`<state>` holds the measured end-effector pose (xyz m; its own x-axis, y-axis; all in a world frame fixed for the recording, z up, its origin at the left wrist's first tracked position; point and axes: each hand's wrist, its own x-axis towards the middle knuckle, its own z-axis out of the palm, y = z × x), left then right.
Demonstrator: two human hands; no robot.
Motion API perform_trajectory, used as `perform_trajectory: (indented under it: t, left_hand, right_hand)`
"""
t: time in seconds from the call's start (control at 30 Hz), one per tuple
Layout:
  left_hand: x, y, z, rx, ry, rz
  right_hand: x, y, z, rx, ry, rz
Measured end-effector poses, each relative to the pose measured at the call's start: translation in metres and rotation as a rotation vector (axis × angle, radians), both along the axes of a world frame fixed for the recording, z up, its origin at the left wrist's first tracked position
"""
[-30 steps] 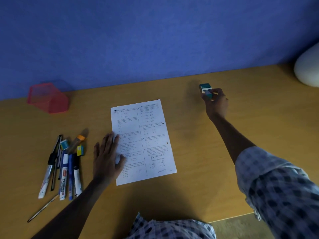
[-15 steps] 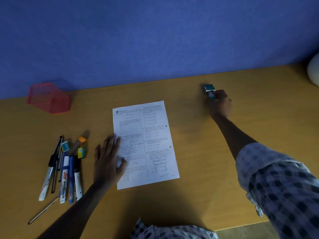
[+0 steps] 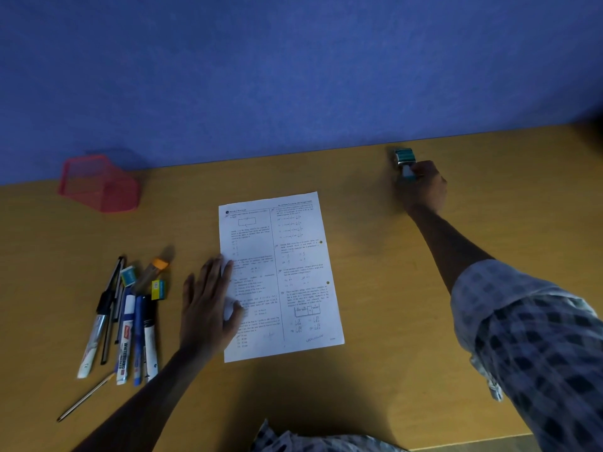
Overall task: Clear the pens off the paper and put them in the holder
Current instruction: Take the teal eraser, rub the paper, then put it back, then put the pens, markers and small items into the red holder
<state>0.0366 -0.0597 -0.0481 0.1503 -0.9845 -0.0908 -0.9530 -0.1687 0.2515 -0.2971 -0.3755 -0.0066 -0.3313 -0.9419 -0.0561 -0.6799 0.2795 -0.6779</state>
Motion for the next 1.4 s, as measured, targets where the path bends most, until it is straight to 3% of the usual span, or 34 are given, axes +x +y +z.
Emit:
perform_trajectory:
  t: [0.6,0.93,1.4]
  left_hand:
    - [0.0,0.001,0.003,0.004,0.016,-0.002]
    - [0.003,0.001,0.022,0.003,0.116,-0.011]
    - [0.061,0.035,0.051,-0.23,0.106,0.155]
  right_hand:
    - [-0.013,0.05,-0.002,0.022,-0.075,-0.034]
    - [0.009,0.114,0.005,0.039,-0.119,0.141]
    - [0.12,0.19,0.019,-0.021,-0.182,0.515]
